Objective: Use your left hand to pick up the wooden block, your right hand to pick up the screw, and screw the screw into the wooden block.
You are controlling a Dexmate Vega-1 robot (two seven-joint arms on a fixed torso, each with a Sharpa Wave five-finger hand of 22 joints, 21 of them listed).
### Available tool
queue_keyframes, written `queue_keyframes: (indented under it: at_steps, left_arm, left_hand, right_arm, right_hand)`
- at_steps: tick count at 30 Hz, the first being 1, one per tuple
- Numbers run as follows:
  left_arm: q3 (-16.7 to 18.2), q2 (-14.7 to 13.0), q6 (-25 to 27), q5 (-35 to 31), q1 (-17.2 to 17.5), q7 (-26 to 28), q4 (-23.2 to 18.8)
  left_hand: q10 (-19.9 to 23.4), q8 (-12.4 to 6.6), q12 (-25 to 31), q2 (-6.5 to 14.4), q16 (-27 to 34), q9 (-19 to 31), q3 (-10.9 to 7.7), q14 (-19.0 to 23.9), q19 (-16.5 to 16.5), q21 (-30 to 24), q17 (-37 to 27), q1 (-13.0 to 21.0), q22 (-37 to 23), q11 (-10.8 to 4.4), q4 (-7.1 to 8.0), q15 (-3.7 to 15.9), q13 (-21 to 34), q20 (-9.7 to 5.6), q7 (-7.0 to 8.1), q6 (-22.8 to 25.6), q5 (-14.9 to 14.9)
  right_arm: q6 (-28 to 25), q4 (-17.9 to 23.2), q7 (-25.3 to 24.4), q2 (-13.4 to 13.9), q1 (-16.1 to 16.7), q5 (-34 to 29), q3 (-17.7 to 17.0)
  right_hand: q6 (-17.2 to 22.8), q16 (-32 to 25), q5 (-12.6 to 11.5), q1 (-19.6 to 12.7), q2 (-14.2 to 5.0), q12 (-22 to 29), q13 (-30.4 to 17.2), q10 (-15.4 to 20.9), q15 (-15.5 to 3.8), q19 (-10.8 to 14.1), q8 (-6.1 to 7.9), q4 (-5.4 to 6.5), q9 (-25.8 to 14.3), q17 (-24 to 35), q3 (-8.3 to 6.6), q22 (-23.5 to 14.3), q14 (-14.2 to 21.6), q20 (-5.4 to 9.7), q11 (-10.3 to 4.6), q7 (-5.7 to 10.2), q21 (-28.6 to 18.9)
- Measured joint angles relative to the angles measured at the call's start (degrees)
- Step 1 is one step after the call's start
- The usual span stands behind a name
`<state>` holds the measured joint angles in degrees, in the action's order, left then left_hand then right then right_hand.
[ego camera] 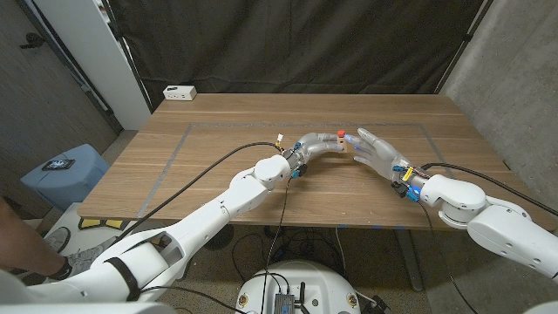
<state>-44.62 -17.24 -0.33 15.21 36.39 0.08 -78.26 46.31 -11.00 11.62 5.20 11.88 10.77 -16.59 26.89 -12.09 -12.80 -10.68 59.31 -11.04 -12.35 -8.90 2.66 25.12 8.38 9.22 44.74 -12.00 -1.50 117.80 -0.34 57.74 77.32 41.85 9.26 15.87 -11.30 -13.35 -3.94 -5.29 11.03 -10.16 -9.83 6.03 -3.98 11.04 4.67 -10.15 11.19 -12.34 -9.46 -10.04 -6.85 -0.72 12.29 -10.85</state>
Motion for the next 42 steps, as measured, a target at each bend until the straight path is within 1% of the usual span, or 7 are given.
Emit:
queue_keyframes:
  at_steps: [4, 11, 15, 18, 21, 23, 42]
  left_arm:
    - [-0.03, -0.08, 0.09, 0.00, -0.02, -0.08, 0.00]
    - [-0.15, -0.41, 0.32, -0.12, -0.02, -0.13, -0.53]
    - [-0.20, -0.56, 0.44, -0.27, 0.00, -0.13, -0.88]
    - [-0.23, -0.68, 0.49, -0.41, 0.08, -0.13, -1.12]
    - [-0.28, -0.85, 0.62, -0.53, 0.26, -0.06, -1.51]
    - [-0.29, -0.91, 0.71, -0.56, 0.33, -0.02, -1.67]
    - [-0.37, -1.20, 1.03, -1.00, 0.58, 0.21, -2.51]
  left_hand:
    - [0.02, 0.00, 0.00, 0.00, 0.00, 0.00, 0.04, 0.00, 0.00, 0.00, 0.00, 0.00, 0.00, 0.04, -0.03, 0.00, 0.00, 0.00, 0.00, 0.00, -0.12]
    - [-0.05, 0.01, 0.00, 0.00, 0.00, 0.04, 0.04, 0.00, 0.00, 0.00, 0.00, 0.00, 0.00, 0.11, -0.04, 0.00, 0.00, 0.00, 0.00, 0.00, -0.12]
    - [0.07, 0.01, 0.00, 0.00, 0.00, 0.05, 0.05, 0.00, 0.00, 0.00, 0.00, 0.00, 0.00, -0.02, -0.05, 0.00, -0.01, 0.00, 0.00, 0.00, -0.12]
    - [0.17, 0.02, 0.00, -0.01, 0.00, 0.05, 0.13, 0.00, 0.00, 0.00, 0.00, 0.00, 0.00, -0.12, -0.13, 0.00, -0.02, 0.00, -0.13, 0.13, -0.12]
    - [0.17, 0.06, 0.00, -0.02, 0.25, 0.05, 0.16, 0.00, 0.00, 0.00, 0.00, 0.02, 0.00, -0.12, -0.16, 0.00, -0.02, 0.00, -0.32, 0.32, -0.12]
    - [0.17, 0.06, 0.00, -0.25, 0.26, 0.04, 0.16, 0.00, 0.00, 0.00, 0.00, 0.25, 0.00, -0.13, -0.16, 0.00, -0.03, 0.00, -0.32, 0.32, -0.12]
    - [0.34, -0.25, 0.13, -0.32, 0.26, 0.03, 0.25, 0.00, 0.00, 0.00, 0.00, 0.32, 0.00, 0.06, -0.25, 0.00, 0.00, 0.00, -0.63, 0.63, -0.10]
  right_arm:
    - [-0.11, 0.05, -0.48, 0.08, 0.51, 0.01, -0.69]
    - [-0.18, -0.17, -0.61, 0.08, 0.75, -0.21, -1.29]
    - [-0.18, -0.53, -0.55, -0.08, 0.58, -0.43, -1.36]
    - [-0.14, -0.69, -0.41, -0.19, 0.41, -0.62, -1.36]
    - [0.12, -1.28, -0.08, -0.49, -0.06, -0.96, -1.30]
    - [0.20, -1.52, 0.01, -0.62, -0.26, -1.03, -1.18]
    - [0.76, -3.99, 1.89, -1.74, -3.75, -1.85, 1.03]
  right_hand:
    - [-0.43, 0.00, 0.00, 0.00, 0.00, 0.00, 0.00, 0.00, 0.00, 0.00, 0.00, 0.00, 0.00, 0.00, 0.00, 0.00, 0.00, 0.00, 0.00, -0.43, 0.00]
    - [-1.68, 0.00, 0.00, 0.00, 0.00, 0.00, 0.00, 0.00, 0.00, 0.00, -0.49, 0.00, 0.00, 0.00, 0.00, 0.00, 0.00, 0.00, 0.00, -0.36, 0.00]
    - [-2.82, 0.00, 0.00, 0.00, 0.00, 0.00, 0.00, 0.00, 0.00, 0.00, -1.11, 0.00, 0.00, 0.00, 0.00, 0.00, 0.00, 0.00, 0.00, -0.11, 0.00]
    - [-3.53, 0.00, 0.00, 0.00, 0.00, -0.01, 0.00, 0.00, 0.00, 0.00, -1.11, 0.00, 0.01, 0.00, 0.00, 0.00, 0.00, 0.00, 0.00, -0.22, 0.00]
    - [-4.11, 0.00, 0.00, 0.00, 0.00, -0.23, 0.00, 0.00, 0.00, 0.00, -1.17, 0.00, 0.24, 0.00, 0.00, 0.00, 0.00, 0.00, 0.00, -0.04, 0.00]
    - [-4.85, 0.00, 0.00, 0.00, 0.00, -0.23, 0.00, 0.00, 0.00, 0.00, -1.56, -0.11, 0.30, 0.01, -0.11, 0.00, 0.00, 0.00, 0.00, -0.10, 0.00]
    - [-7.94, 0.00, 0.00, 0.00, 0.00, -0.45, 0.00, 0.00, 0.00, 0.00, -1.56, -0.25, 0.29, 0.01, -0.25, 0.00, 0.00, 0.00, 0.00, -0.12, 0.00]
